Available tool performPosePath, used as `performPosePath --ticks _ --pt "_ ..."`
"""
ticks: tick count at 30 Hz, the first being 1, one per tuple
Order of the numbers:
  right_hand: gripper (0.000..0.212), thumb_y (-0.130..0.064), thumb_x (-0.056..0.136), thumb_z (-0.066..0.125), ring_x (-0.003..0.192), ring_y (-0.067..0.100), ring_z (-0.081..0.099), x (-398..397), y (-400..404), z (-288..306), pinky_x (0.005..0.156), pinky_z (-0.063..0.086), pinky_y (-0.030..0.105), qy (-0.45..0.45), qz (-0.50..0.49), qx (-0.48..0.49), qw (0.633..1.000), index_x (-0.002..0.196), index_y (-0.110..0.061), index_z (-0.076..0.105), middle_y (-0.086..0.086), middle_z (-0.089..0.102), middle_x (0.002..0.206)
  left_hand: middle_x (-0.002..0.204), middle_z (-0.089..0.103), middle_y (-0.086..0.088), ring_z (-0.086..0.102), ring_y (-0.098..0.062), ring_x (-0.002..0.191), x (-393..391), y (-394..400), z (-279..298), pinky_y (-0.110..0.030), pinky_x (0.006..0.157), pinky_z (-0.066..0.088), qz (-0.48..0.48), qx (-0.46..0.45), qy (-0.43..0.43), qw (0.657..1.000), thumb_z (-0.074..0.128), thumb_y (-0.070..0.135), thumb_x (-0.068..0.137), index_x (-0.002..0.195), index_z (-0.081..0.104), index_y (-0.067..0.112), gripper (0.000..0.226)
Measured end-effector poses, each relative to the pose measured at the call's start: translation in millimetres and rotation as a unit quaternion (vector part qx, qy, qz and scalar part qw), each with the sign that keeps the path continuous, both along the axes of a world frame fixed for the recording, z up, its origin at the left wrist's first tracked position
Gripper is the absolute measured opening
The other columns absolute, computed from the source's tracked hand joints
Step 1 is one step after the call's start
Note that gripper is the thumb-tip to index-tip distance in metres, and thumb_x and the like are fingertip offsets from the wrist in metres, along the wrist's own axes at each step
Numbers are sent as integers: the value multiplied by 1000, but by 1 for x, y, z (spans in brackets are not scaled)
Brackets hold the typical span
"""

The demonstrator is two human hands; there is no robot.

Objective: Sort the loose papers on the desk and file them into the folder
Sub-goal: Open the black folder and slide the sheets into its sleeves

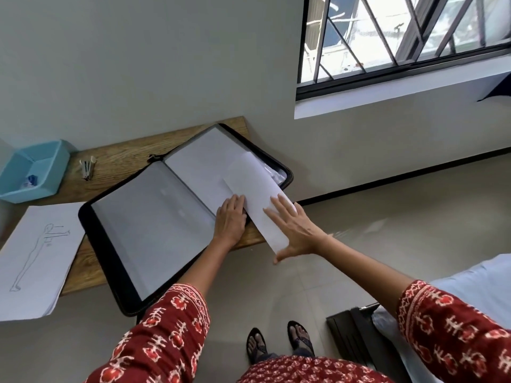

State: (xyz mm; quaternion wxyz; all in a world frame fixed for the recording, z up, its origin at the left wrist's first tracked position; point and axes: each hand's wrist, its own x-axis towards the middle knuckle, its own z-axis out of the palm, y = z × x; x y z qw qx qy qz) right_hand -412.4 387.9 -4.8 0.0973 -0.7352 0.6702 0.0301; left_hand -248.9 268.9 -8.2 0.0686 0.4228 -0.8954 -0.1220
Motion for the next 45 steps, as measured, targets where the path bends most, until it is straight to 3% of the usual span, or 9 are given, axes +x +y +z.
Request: performPosePath --ticks 3,7,10,13,18,21,25,31,45 --pt "134 -74 54 71 142 36 -21 -5 21 -6 109 0 57 69 32 3 997 152 -20 -3 16 -23 154 149 29 -12 29 -27 135 -3 4 -3 -37 111 22 8 1 -17 1000 43 19 97 145 26 9 52" --pt "112 -23 46 89 136 41 33 -13 31 -12 83 54 50 -20 -24 -101 994 142 -15 32 23 34 147 151 24 -12 25 -28 137 1 9 -2 -39 114 21 12 18 -23 1000 43 19 97 147 22 10 55" --pt "88 -13 76 73 146 30 14 -12 28 -10 98 45 51 -198 -113 -125 966 149 -18 24 14 18 157 150 27 -12 27 -27 136 8 12 -2 -38 114 23 15 20 -3 1000 48 15 94 146 24 8 58" --pt "98 -37 75 77 147 21 4 -15 26 -4 112 27 42 -257 -96 -47 960 151 -23 17 6 6 159 145 34 -13 32 -28 131 14 19 -4 -40 111 27 41 20 2 999 51 13 91 144 28 8 59" --pt "72 -7 88 62 134 22 39 -32 27 -4 100 40 32 -281 -101 -87 950 148 -25 28 4 28 155 150 26 -15 26 -29 136 8 31 -1 -41 114 24 81 40 19 996 49 9 92 146 22 9 61" --pt "41 -6 97 47 98 21 59 -32 26 -4 75 49 31 -474 -222 -144 840 135 -21 48 5 63 113 154 16 -15 18 -28 140 1 40 4 -37 115 17 106 49 35 993 39 10 98 148 13 5 57" --pt "15 -21 100 46 87 23 61 -20 33 -4 61 55 26 -679 -384 -64 623 102 -12 57 0 63 86 153 22 -15 24 -28 139 -7 42 11 -37 113 24 130 29 69 989 30 16 101 148 17 5 50" --pt "17 -16 103 38 87 21 65 -10 30 -1 57 59 34 -771 -373 72 511 106 -12 54 8 66 97 152 23 -12 24 -25 139 -15 37 17 -38 111 27 120 2 28 992 40 22 99 148 20 9 55" --pt "18 -14 95 55 80 22 71 -57 40 -7 58 53 23 -697 -313 216 608 111 -10 59 8 72 99 149 31 -14 34 -34 132 -43 13 17 -41 91 48 140 -67 -94 983 48 10 96 145 23 3 55"
